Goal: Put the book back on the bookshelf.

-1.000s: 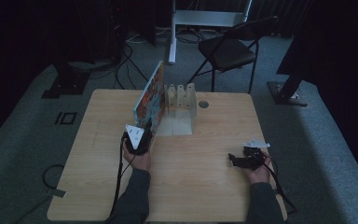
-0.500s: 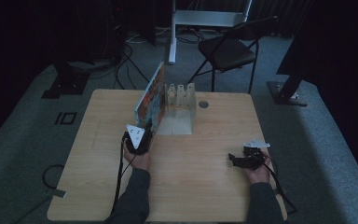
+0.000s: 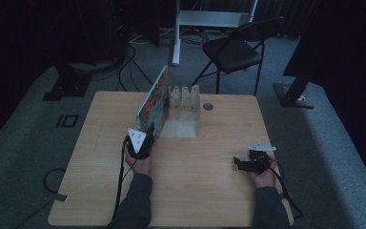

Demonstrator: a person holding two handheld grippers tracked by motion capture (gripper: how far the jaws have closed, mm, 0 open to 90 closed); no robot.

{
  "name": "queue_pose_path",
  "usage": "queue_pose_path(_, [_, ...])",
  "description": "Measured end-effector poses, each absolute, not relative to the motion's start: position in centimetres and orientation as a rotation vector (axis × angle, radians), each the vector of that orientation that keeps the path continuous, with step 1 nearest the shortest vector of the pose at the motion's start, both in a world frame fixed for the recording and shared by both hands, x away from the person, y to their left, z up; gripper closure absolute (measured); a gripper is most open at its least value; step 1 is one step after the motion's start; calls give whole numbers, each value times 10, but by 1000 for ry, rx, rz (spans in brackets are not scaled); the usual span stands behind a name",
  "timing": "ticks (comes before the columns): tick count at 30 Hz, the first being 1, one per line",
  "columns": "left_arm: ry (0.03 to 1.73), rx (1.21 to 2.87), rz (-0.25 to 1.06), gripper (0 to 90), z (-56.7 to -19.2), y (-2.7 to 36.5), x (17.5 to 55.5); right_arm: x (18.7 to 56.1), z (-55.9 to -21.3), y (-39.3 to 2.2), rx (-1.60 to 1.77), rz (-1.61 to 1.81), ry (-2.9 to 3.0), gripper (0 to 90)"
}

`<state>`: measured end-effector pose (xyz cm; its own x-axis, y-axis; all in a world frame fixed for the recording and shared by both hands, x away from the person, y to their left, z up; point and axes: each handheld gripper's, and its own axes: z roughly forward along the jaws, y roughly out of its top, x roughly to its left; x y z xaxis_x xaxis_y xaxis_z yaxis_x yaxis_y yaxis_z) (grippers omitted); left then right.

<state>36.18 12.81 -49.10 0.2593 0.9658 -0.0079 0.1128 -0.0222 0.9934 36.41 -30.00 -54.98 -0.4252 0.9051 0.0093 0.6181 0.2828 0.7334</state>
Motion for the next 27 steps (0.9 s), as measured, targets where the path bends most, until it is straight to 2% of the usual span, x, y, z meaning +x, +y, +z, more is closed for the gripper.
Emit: queue_pose_path(27, [1096,1398,892,804,-504,147,356,364,-550,-300,1370,944,2148,179])
